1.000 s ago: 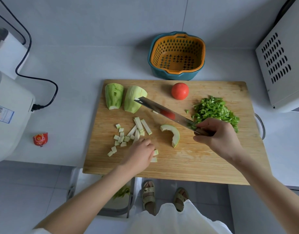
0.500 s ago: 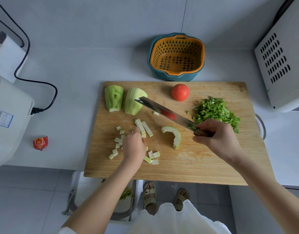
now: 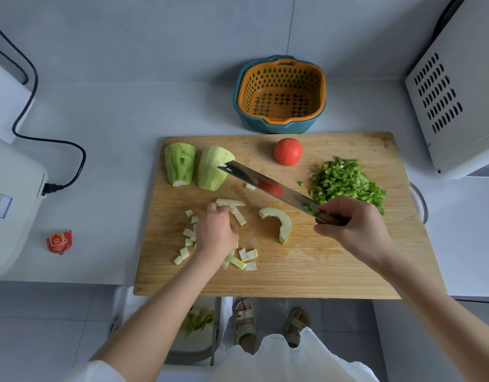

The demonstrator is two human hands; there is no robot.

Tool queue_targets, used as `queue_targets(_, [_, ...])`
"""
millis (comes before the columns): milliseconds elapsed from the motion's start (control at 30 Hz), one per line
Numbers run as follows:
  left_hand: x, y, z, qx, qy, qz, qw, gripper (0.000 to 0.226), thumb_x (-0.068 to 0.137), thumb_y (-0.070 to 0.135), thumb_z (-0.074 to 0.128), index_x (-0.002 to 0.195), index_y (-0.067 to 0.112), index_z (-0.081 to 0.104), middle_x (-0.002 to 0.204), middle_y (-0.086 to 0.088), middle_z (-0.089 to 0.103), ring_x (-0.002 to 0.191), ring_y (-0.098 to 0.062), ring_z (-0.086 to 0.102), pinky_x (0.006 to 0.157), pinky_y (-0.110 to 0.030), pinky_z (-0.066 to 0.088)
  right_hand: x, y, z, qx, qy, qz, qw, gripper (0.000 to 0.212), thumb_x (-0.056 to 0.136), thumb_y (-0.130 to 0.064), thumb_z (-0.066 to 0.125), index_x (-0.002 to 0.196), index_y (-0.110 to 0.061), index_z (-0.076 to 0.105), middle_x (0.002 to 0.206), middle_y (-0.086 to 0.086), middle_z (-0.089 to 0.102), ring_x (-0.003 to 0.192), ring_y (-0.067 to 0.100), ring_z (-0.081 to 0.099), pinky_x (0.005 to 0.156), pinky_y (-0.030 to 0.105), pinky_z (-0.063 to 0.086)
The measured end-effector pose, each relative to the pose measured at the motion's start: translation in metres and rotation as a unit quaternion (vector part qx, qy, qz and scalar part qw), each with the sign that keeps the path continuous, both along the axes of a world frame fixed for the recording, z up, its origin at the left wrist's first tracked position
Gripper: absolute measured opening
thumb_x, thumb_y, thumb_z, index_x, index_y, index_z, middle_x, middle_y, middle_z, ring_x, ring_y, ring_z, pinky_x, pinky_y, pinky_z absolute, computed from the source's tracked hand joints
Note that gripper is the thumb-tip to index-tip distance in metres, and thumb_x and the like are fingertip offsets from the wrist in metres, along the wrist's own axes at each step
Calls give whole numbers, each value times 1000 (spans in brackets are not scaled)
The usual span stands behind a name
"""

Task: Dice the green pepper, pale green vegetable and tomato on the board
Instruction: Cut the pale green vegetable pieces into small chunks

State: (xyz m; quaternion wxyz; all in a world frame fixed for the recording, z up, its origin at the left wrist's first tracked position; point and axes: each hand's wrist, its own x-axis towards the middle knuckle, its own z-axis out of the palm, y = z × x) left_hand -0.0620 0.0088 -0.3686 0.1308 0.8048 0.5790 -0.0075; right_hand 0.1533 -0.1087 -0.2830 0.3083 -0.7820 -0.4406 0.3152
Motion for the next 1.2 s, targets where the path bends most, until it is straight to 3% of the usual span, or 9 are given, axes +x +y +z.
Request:
queue_targets(133, [5,5,0,6,-4,10,1000,32,90,32,57,110,7,58,111,-11,55,88,-24,60,70,-27,46,1,-1,0,1,-1,-2,1000,26,65,-11,81,83,-25,67,64,-14,62,58,6,55,59,25,40])
queue_targets(300, [14,16,0,6,-32,24,999,21,90,23,58,98,4,60,101,-11,58,89,-26,60,70,-29,48,1,-2,1,0,-4,2,1000,26,65,-12,80,84,-25,67,66,-13,64,59,8,57,60,27,42])
queue_targets(467, [15,25,2,-27,0,2,1000,25,93,25,56,106,4,57,106,-11,58,94,-24,59,76,-29,47,-2,-2,0,-4,4,-2,1000,26,66,-12,80,86,-23,67,65,-13,63,57,6,54,59,24,38])
queue_targets(600, [-8,22,7,-51,-65,-1,997,10,92,15,58,95,6,63,96,-5,64,80,-15,56,68,-24,41,-3,-2,0,-7,1,1,1000,26,66,-13,81,86,-23,67,67,-14,64,58,6,55,59,24,38])
queue_targets(700, [-45,19,11,-60,-127,91,986,10,88,11,61,88,5,68,86,-4,69,79,-18,63,67,-28,48,-6,-1,-1,-5,13,0,1000,27,66,-12,81,87,-22,67,67,-13,64,59,7,56,60,26,40])
queue_targets(867, [-73,18,16,-77,-85,140,983,15,86,5,57,77,3,69,80,-6,69,68,-16,58,54,-21,41,-11,1,-2,1,34,-9,999,28,65,-12,81,89,-22,69,68,-12,66,60,8,57,61,27,41])
queue_targets(1000, [-63,25,19,-11,-15,74,997,12,78,1,57,81,5,68,92,-13,65,82,-29,61,69,-36,48,-15,1,0,7,39,-8,999,27,65,-12,81,86,-23,68,68,-10,67,61,12,58,61,29,44])
queue_targets(1133, [-46,23,14,-13,-44,-95,994,19,87,16,62,105,10,67,104,-4,56,100,-22,52,83,-26,40,-17,2,2,8,37,-8,999,26,65,-12,81,85,-21,68,66,-11,66,60,12,58,61,31,45])
queue_targets(1200, [-41,24,9,-27,-32,-131,990,21,88,16,60,108,10,64,108,-3,56,108,-21,48,91,-27,39,-17,2,3,10,36,-9,999,26,65,-13,81,86,-22,68,67,-11,67,61,11,59,61,31,46])
